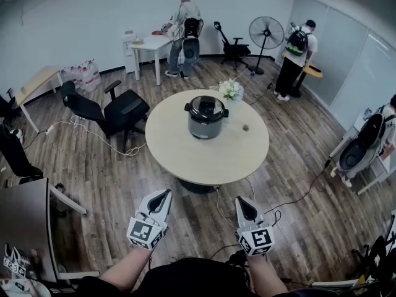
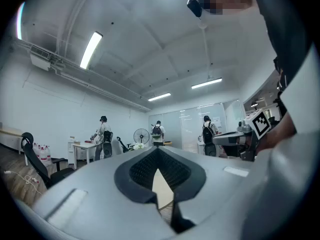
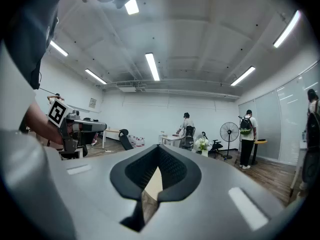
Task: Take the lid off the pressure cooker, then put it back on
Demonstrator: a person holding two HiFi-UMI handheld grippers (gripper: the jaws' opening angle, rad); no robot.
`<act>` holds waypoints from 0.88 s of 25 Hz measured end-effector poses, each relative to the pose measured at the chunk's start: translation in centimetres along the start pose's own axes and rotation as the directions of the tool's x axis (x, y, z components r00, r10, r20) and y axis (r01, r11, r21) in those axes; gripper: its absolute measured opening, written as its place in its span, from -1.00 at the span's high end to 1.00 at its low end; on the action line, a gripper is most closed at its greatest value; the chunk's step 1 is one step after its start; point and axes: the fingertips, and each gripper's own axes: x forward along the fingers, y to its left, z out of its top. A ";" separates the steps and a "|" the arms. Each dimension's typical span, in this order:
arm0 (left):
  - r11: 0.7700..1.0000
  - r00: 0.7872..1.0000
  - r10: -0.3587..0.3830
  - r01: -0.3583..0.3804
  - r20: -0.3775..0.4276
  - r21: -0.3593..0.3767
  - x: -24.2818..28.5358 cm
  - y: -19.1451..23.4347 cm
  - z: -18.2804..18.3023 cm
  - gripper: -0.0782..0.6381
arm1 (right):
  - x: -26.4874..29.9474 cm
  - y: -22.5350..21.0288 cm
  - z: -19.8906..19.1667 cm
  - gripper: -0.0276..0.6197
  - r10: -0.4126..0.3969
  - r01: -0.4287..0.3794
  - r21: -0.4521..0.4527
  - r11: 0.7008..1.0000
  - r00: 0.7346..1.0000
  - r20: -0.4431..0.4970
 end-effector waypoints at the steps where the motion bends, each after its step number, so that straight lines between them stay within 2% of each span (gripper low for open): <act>1: 1.000 1.000 -0.002 0.002 -0.003 -0.001 0.0 -0.1 -0.1 0.78 | 0.0 0.1 0.0 0.90 -0.001 0.001 0.003 1.000 1.000 0.001; 10: 1.000 1.000 -0.016 0.016 -0.020 -0.013 0.0 -0.7 -0.8 0.78 | -0.1 0.0 -0.3 0.90 -0.007 0.007 0.040 0.999 1.000 0.002; 16: 1.000 1.000 -0.017 0.017 -0.026 -0.014 -0.3 -1.3 -0.8 0.78 | -0.6 0.3 -0.6 0.89 0.048 -0.054 0.121 0.991 0.998 0.048; 19: 1.000 0.999 -0.017 0.016 -0.028 -0.019 -0.4 -1.5 -1.0 0.78 | -0.4 0.6 -1.1 0.89 0.051 -0.054 0.103 0.993 0.998 0.031; 21: 1.000 0.999 -0.014 0.013 -0.030 -0.023 -0.6 -1.6 -1.2 0.78 | -0.3 0.6 -0.7 0.88 0.048 -0.054 0.085 0.995 0.997 0.063; 22: 1.000 0.999 -0.012 0.011 -0.032 -0.025 -0.7 -1.6 -1.2 0.78 | -0.3 0.6 -0.4 -0.01 0.043 -0.050 0.080 0.996 0.996 0.078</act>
